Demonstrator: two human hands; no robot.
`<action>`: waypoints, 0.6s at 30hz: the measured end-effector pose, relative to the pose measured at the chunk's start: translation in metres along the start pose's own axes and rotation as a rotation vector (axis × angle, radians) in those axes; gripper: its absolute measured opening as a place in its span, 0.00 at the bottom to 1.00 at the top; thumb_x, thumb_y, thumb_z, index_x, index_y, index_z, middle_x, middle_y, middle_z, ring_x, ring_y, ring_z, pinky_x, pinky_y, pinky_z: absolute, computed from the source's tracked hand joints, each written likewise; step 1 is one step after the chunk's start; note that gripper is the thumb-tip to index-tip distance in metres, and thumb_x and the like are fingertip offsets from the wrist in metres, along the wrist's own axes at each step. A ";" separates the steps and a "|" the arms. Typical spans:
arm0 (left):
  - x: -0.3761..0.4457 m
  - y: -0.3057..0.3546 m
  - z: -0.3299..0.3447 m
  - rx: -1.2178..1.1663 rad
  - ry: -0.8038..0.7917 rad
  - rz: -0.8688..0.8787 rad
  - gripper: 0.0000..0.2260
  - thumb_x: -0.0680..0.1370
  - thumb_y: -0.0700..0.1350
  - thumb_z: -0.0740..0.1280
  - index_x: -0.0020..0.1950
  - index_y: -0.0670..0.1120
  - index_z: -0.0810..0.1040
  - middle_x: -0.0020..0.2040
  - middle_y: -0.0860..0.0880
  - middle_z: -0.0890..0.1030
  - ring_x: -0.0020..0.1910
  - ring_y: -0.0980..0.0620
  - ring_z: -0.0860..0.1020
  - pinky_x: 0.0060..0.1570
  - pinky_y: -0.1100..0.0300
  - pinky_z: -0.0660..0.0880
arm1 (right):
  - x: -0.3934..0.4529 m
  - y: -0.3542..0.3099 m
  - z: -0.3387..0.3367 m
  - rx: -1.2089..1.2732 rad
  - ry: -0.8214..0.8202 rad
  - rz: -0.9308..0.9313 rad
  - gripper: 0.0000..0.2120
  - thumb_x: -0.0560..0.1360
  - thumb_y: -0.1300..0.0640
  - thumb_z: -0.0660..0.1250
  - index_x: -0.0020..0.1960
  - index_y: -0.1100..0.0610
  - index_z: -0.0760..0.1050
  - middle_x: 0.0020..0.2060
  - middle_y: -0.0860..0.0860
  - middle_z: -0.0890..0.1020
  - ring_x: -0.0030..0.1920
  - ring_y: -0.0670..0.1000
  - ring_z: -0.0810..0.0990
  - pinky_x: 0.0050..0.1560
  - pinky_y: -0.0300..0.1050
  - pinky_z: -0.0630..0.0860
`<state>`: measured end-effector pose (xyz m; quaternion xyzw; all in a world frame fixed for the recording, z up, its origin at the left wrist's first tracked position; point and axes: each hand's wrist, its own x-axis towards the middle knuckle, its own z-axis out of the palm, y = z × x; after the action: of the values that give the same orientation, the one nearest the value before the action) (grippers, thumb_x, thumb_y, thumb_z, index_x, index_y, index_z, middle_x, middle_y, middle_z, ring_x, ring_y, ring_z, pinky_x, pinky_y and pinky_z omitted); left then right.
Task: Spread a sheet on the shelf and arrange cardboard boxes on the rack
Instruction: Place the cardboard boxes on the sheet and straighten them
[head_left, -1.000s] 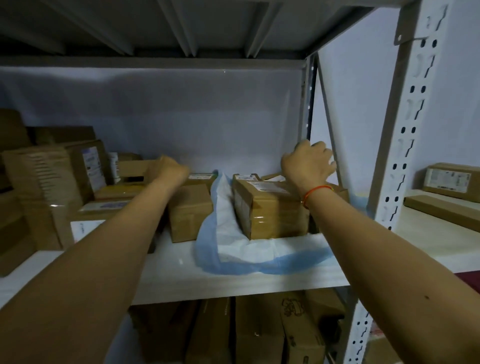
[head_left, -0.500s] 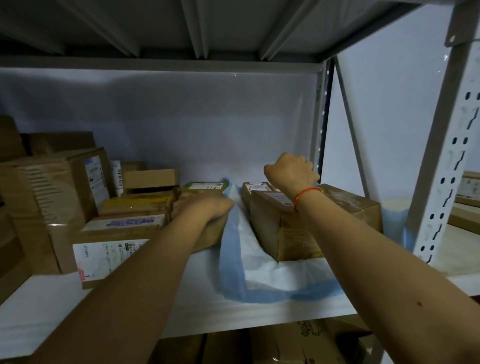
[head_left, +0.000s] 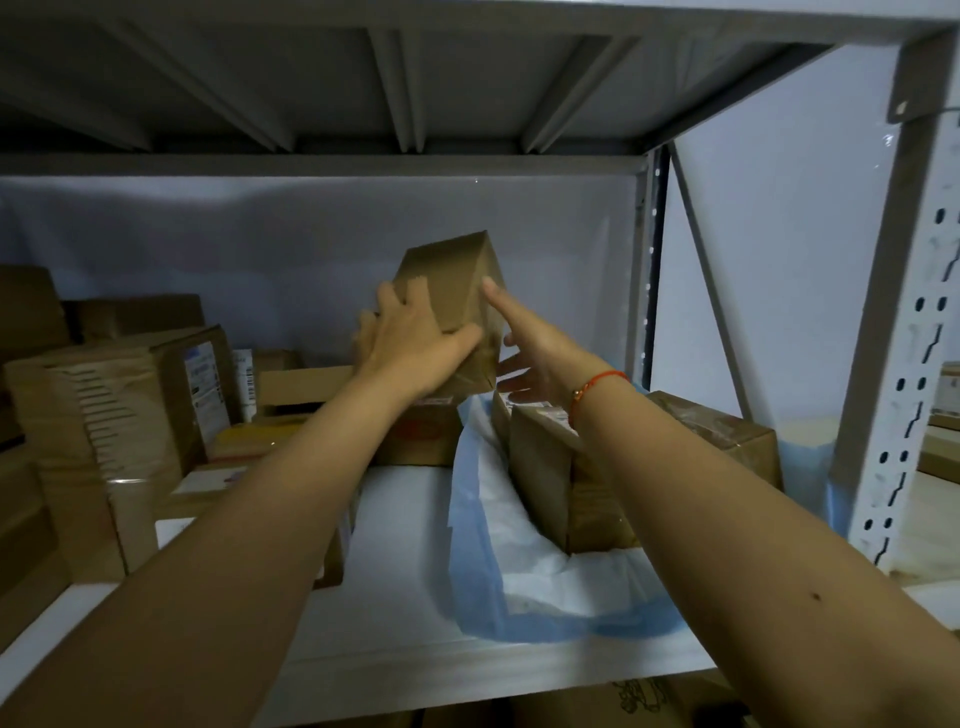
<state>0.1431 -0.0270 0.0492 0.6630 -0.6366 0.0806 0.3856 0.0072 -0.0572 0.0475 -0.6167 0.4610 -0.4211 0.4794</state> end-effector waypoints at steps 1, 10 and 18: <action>0.002 0.000 0.004 0.024 0.010 0.043 0.34 0.73 0.63 0.64 0.73 0.51 0.57 0.72 0.44 0.60 0.68 0.37 0.64 0.63 0.44 0.67 | 0.000 -0.003 -0.002 0.030 -0.038 0.023 0.38 0.70 0.27 0.59 0.66 0.55 0.67 0.54 0.56 0.76 0.54 0.59 0.75 0.53 0.54 0.73; 0.024 -0.012 0.021 -0.015 -0.098 0.300 0.42 0.70 0.64 0.70 0.76 0.49 0.55 0.73 0.47 0.59 0.69 0.45 0.65 0.65 0.49 0.70 | 0.024 -0.008 -0.025 0.213 -0.018 0.168 0.23 0.71 0.41 0.68 0.51 0.60 0.71 0.51 0.57 0.78 0.53 0.57 0.78 0.53 0.52 0.77; 0.076 -0.098 0.012 0.542 -0.267 -0.047 0.32 0.72 0.51 0.72 0.71 0.43 0.64 0.70 0.41 0.66 0.69 0.39 0.65 0.66 0.46 0.66 | 0.061 -0.008 -0.040 0.203 0.158 0.179 0.28 0.72 0.39 0.68 0.62 0.57 0.70 0.48 0.57 0.78 0.47 0.58 0.78 0.45 0.52 0.77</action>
<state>0.2407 -0.1044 0.0470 0.7612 -0.6212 0.1509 0.1092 -0.0164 -0.1239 0.0674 -0.4866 0.5055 -0.4684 0.5369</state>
